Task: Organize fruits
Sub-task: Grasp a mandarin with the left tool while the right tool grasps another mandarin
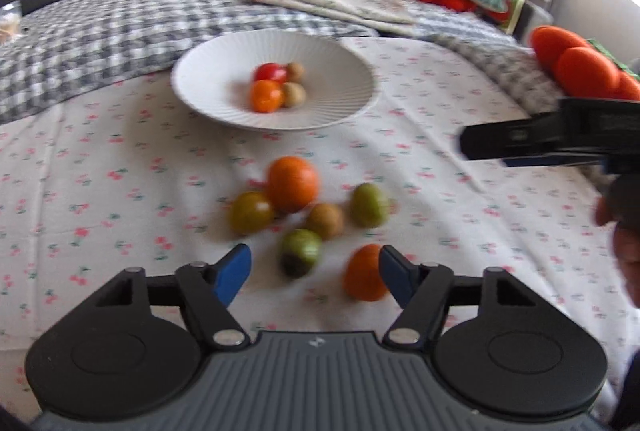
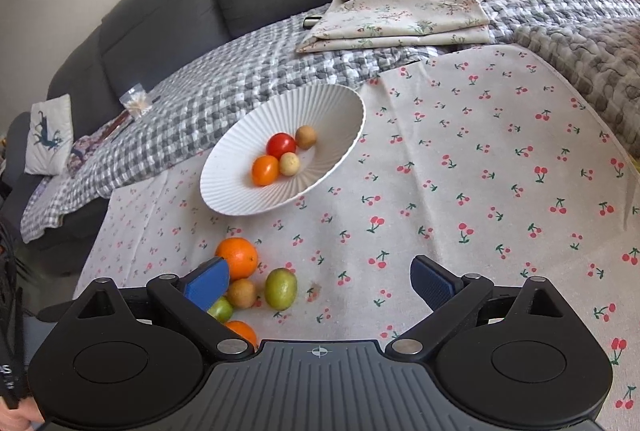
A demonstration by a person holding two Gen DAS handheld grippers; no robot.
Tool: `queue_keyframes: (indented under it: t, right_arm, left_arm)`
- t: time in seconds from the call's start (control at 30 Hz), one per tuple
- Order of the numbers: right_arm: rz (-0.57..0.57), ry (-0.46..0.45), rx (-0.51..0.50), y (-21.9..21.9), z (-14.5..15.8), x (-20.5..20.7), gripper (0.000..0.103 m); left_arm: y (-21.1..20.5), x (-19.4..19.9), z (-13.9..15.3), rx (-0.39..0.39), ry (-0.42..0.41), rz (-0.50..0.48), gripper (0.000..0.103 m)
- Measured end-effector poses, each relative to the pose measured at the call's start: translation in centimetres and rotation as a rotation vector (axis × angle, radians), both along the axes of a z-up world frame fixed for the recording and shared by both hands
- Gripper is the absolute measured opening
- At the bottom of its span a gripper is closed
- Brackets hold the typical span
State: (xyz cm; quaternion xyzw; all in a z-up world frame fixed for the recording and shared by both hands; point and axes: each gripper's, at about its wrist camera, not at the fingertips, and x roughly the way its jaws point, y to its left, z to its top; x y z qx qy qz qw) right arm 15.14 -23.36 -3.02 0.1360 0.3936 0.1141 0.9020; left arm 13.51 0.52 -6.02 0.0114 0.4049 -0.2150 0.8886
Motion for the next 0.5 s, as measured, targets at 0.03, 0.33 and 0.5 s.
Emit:
queue_keyframes:
  t: [0.03, 0.33, 0.5]
  right_arm:
    - [0.0, 0.001, -0.003, 0.1, 0.0, 0.0, 0.098]
    - [-0.003, 0.013, -0.009, 0.1, -0.5, 0.4, 0.098]
    - [0.02, -0.001, 0.008, 0.4, -0.9, 0.7, 0.098]
  left_arm:
    - [-0.5, -0.2, 0.0, -0.005, 0.001, -0.018, 0.068]
    - [-4.1, -0.9, -1.8, 0.126, -0.015, -0.056, 0.03]
    - [-1.7, -0.4, -0.4, 0.049, 0.022, -0.007, 0.03]
